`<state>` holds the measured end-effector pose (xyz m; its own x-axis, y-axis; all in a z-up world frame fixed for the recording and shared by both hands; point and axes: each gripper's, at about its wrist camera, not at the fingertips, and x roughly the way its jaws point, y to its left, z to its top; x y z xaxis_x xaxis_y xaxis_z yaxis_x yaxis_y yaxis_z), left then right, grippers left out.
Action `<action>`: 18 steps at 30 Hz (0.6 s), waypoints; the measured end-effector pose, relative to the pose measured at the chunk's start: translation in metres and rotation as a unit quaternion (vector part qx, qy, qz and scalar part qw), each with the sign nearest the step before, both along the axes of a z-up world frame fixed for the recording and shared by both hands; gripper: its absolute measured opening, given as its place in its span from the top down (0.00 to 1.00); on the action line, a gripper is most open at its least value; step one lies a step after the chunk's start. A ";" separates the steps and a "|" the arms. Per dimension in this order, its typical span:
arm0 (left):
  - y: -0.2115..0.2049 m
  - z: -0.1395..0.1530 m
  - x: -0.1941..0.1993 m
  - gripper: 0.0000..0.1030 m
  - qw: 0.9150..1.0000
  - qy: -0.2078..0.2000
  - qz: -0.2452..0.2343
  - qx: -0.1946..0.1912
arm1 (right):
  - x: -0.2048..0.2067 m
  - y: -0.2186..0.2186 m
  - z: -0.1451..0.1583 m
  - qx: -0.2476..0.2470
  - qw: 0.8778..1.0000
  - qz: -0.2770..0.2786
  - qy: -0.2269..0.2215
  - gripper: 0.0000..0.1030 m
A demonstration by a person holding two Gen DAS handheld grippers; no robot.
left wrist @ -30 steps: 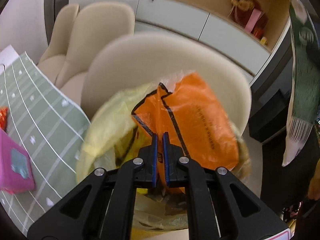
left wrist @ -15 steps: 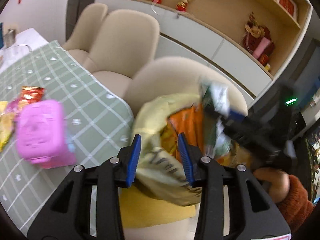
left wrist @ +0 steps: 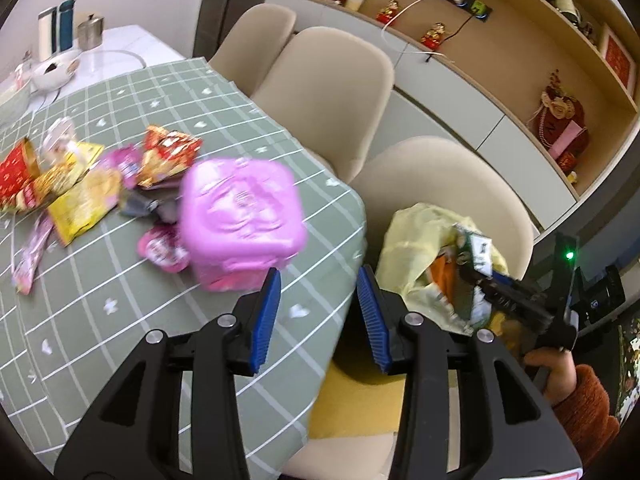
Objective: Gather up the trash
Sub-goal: 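Carry the orange bag and milk carton to the trash bag and release both, then move both open tools back over the remaining wrappers on the table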
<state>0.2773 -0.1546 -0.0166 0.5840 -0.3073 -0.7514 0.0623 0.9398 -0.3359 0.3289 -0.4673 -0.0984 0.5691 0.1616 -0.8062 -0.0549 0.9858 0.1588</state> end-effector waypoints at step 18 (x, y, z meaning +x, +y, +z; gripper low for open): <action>0.136 0.005 -0.049 0.57 0.999 0.003 0.050 0.020 | -0.076 0.053 0.084 -0.004 0.994 -0.045 -0.104 0.41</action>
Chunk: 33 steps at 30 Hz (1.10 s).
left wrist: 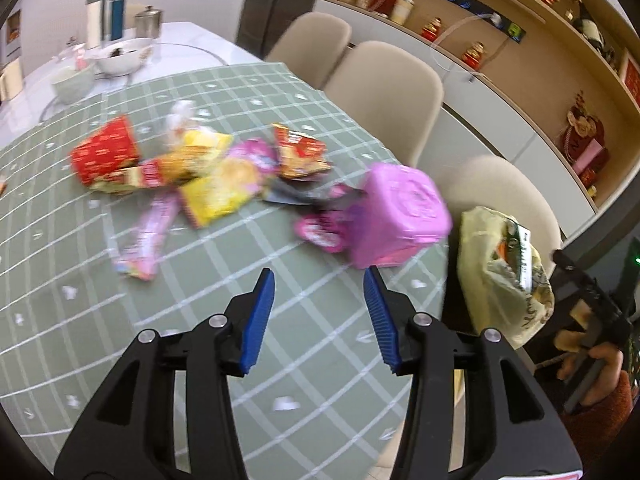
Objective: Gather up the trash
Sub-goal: 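Move both open tools back over the remaining wrappers on the table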
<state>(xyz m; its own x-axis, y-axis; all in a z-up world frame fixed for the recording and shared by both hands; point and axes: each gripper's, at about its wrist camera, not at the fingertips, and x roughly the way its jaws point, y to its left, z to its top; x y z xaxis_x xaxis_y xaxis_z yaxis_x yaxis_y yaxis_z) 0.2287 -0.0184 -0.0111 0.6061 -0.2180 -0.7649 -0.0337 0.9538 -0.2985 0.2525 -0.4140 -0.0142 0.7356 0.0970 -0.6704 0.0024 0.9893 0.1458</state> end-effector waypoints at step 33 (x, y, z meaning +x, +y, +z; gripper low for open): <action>0.124 -0.057 0.116 0.50 0.969 -0.037 -0.191 0.153 | -0.021 0.226 -0.023 0.007 0.993 0.107 0.044 0.42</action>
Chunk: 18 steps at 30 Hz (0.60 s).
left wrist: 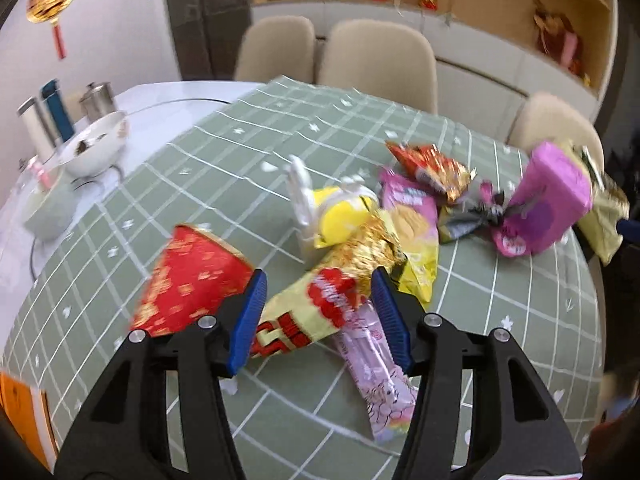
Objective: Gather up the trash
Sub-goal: 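Move both open tools back over the remaining wrappers on the table, then grasp the red paper cup with the left tool while the right tool grasps the gold wrapper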
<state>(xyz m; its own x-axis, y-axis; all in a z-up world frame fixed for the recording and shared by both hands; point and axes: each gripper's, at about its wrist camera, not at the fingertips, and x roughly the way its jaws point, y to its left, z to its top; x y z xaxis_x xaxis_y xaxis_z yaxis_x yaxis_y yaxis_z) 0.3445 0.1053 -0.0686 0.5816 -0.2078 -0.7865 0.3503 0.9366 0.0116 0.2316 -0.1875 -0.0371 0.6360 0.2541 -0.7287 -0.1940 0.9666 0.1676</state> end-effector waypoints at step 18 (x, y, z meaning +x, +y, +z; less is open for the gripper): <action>0.037 0.014 -0.089 0.83 0.979 0.065 0.142 -0.134 | 0.032 0.083 -0.022 -0.021 0.996 0.079 0.039 0.42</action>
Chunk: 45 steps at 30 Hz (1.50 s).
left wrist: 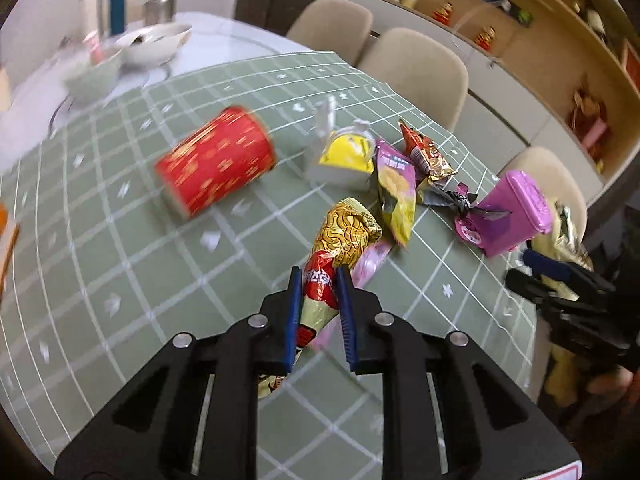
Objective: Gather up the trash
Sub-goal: 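Grasp the red paper cup with the left tool while the right tool grasps the gold wrapper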
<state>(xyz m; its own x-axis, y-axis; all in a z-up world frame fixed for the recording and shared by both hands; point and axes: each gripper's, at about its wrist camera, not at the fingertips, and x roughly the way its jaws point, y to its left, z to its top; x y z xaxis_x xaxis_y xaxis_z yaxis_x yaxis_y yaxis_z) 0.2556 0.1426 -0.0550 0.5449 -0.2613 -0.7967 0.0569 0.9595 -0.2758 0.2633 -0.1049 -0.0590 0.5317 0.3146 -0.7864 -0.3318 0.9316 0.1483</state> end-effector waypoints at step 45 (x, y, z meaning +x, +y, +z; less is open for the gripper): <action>0.111 0.026 -0.053 0.58 0.996 -0.040 0.077 -0.009 | -0.048 0.134 -0.026 0.096 0.990 0.020 0.103 0.42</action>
<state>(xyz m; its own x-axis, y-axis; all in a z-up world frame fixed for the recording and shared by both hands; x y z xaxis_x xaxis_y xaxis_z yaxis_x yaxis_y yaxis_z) 0.2022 0.2540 -0.0295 0.6418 -0.1837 -0.7446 -0.0673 0.9537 -0.2933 0.2153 0.0292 -0.0845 0.3508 0.4869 -0.7999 -0.3133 0.8660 0.3898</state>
